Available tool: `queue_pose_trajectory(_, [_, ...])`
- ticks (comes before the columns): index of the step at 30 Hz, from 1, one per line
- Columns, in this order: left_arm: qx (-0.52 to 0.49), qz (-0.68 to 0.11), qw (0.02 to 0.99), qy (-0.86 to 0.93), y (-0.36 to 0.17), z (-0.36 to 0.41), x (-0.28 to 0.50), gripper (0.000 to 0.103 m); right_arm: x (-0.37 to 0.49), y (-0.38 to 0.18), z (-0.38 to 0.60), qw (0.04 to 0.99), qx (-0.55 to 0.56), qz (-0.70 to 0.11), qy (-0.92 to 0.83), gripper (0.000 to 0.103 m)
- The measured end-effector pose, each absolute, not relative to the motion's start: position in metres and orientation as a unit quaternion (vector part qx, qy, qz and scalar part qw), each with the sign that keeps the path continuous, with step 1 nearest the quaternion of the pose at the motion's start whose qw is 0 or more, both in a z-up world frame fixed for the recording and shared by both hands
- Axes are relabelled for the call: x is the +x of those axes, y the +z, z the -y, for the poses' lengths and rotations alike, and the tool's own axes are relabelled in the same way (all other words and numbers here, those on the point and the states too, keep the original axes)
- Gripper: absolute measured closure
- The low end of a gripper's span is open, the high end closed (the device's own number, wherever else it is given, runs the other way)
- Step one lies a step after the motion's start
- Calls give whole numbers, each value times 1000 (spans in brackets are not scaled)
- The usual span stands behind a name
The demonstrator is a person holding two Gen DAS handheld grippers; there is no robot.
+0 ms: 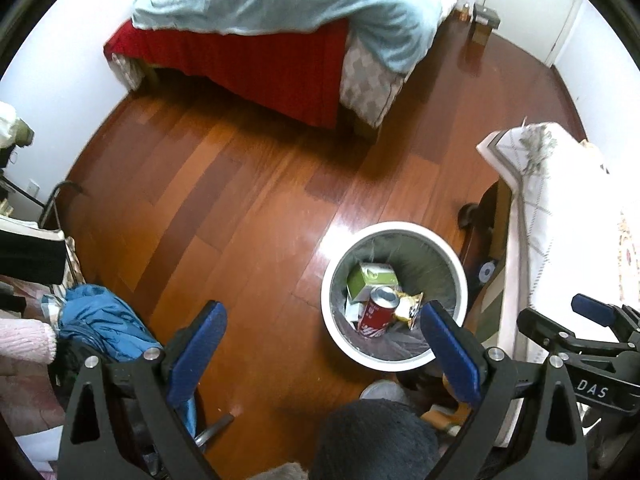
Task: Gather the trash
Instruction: 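Move the right tool to the clear plastic lid while the left tool approaches the paper wrapper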
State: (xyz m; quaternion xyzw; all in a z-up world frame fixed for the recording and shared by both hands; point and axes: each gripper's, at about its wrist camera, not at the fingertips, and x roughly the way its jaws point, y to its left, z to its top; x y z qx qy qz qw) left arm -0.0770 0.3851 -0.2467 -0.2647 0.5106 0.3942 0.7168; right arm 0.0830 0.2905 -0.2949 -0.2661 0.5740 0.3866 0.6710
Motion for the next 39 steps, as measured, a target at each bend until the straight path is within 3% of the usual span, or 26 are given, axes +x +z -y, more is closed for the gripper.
queue_pose_trajectory(13, [-201, -436, 772, 415, -155, -321, -36, 4, 140, -176, -179, 727, -102, -546, 404, 7])
queue_pose_trajectory(16, [-200, -441, 786, 384, -166, -301, 4, 4, 184, -177, -130, 757, -81, -543, 355, 7])
queue_pose_trajectory(21, [-185, -498, 791, 304, -229, -253, 101, 0, 270, -216, -56, 786, -57, -562, 253, 8])
queue_pose_trajectory(23, [-183, -526, 786, 270, -257, -236, 136, 0, 309, -239, -34, 788, -58, -573, 219, 13])
queue_pose_trajectory(25, [-175, -556, 775, 246, -287, -220, 171, 0, 344, -263, -22, 783, -60, -588, 196, 26])
queue_pose_trajectory(29, [-161, -595, 756, 219, -332, -203, 225, 0, 386, -299, -14, 770, -59, -607, 189, 28])
queue_pose_trajectory(32, [-153, -608, 749, 215, -348, -201, 245, 0, 398, -315, -20, 761, -61, -614, 201, 30])
queue_pose_trajectory(37, [-169, -600, 753, 212, -348, -215, 254, 0, 401, -328, -35, 763, -81, -605, 213, 60])
queue_pose_trajectory(39, [-166, -600, 752, 213, -348, -217, 253, 0, 398, -330, -37, 766, -91, -600, 214, 60])
